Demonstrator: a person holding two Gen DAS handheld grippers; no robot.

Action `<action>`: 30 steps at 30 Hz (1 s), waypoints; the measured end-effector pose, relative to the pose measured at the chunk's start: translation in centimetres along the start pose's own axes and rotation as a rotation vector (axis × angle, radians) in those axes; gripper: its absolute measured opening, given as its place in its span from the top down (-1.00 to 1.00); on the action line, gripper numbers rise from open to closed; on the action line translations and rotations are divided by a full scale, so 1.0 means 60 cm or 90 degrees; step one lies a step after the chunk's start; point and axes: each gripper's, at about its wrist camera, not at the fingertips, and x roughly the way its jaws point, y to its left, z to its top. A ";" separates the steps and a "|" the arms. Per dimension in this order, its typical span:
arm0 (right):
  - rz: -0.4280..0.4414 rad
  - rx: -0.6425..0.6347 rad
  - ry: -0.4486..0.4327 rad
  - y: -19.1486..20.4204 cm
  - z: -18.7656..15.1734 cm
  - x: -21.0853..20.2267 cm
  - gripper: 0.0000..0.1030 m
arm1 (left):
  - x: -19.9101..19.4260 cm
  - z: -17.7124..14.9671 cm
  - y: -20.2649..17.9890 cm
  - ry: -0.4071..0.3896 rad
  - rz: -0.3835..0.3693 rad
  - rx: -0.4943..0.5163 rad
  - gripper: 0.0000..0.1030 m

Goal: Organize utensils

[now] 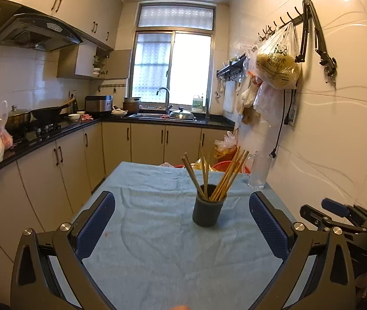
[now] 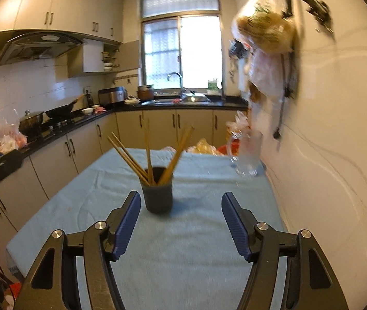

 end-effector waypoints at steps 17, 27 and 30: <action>-0.052 0.009 0.043 0.021 -0.078 0.003 -0.53 | 0.024 -0.118 0.008 0.117 0.055 -0.006 -1.00; -0.073 0.067 0.102 -0.016 -0.099 0.058 -0.53 | 0.086 -0.150 -0.002 0.205 0.073 0.020 -1.00; -0.074 0.078 0.108 -0.024 -0.101 0.066 -0.54 | 0.096 -0.154 0.001 0.216 0.075 0.020 -1.00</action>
